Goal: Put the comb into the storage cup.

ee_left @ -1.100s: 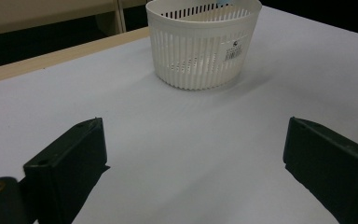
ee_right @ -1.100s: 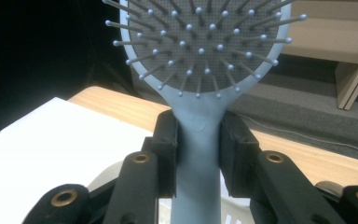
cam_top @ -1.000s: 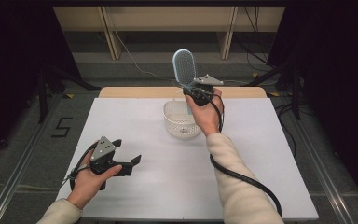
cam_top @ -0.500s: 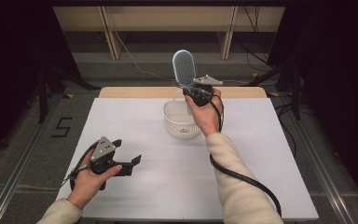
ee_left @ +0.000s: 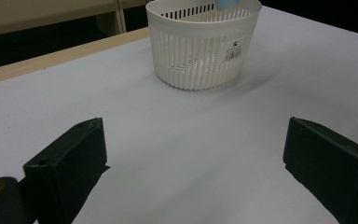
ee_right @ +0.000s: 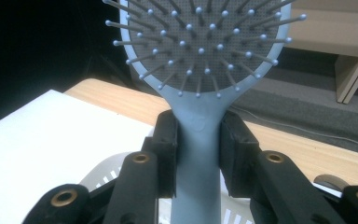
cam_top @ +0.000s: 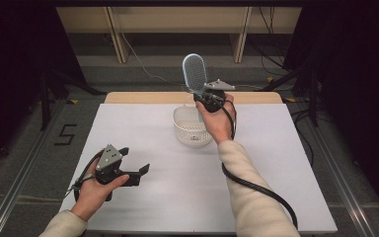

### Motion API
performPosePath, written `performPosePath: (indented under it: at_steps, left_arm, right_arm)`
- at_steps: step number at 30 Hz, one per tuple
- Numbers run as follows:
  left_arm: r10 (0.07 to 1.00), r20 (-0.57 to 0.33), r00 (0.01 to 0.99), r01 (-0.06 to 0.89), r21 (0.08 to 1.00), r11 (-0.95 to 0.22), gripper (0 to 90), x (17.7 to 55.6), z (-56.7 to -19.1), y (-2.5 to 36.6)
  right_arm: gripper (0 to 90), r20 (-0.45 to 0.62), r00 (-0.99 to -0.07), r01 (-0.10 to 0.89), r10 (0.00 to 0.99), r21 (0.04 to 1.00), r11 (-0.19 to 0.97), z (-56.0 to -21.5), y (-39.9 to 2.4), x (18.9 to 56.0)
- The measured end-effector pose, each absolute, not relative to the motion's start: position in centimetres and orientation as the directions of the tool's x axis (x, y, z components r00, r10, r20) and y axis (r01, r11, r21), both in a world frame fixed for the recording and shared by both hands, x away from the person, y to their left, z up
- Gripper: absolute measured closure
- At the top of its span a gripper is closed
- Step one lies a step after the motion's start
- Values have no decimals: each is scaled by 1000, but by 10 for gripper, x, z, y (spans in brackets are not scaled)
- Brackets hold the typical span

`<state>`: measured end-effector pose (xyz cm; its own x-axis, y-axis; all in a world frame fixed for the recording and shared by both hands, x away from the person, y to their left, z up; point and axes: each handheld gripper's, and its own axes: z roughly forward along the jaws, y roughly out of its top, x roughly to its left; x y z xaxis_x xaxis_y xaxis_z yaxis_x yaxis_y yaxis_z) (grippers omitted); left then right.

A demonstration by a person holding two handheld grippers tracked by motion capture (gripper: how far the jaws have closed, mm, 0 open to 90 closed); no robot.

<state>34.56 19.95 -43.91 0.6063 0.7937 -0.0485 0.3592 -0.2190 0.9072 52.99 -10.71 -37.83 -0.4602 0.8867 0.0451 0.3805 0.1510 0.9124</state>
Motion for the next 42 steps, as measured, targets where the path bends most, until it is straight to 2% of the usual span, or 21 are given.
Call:
performPosePath:
  at_steps: [42]
  left_arm:
    - [792, -49, 609, 360, 906, -221, 55, 346, -439, 199]
  right_arm:
    - [703, 36, -474, 427, 880, 883, 194, -389, -104, 534]
